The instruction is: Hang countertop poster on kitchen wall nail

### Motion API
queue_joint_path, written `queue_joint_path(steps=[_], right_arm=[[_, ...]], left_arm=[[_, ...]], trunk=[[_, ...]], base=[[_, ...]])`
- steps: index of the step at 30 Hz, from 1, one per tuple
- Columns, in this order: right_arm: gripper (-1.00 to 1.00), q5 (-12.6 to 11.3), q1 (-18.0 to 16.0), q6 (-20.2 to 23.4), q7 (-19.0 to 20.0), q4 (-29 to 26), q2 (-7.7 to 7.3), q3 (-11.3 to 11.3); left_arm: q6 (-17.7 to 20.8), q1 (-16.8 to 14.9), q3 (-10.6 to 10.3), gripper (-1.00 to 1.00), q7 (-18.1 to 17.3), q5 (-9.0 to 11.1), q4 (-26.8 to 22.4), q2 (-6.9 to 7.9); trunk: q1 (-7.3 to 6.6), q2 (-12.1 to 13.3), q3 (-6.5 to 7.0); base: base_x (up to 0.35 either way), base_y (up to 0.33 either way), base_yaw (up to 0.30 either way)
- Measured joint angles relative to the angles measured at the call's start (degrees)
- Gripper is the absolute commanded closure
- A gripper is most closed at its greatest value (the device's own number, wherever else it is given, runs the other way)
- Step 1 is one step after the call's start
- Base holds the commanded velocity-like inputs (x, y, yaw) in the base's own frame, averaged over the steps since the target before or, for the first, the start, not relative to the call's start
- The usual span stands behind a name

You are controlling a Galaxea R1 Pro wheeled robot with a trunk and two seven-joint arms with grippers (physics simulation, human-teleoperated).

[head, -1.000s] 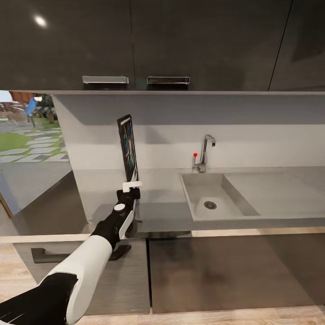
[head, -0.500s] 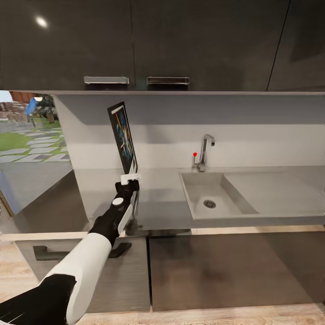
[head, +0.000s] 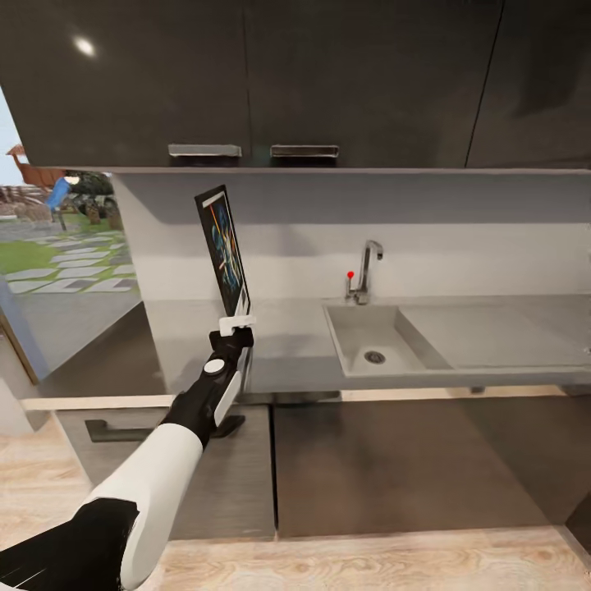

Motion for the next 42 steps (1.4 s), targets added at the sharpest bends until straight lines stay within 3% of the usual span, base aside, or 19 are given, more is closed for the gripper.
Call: queue_joint_path(steps=[32, 42], right_arm=[[-1.0, 0.0, -0.1, 0.0, 0.0, 0.6, 0.0, 0.0], [-1.0, 0.0, -0.1, 0.0, 0.0, 0.6, 0.0, 0.1]], left_arm=[[0.0, 0.0, 0.0, 1.0, -0.1, 0.1, 0.1, 0.0], [0.0, 0.0, -1.3, 1.0, -0.3, 0.2, -2.7, 0.0]], trunk=[[0.0, 0.0, 0.0], [0.0, 0.0, 0.0]], base=[[-0.338, 0.0, 0.0], [-0.341, 0.0, 0.0]])
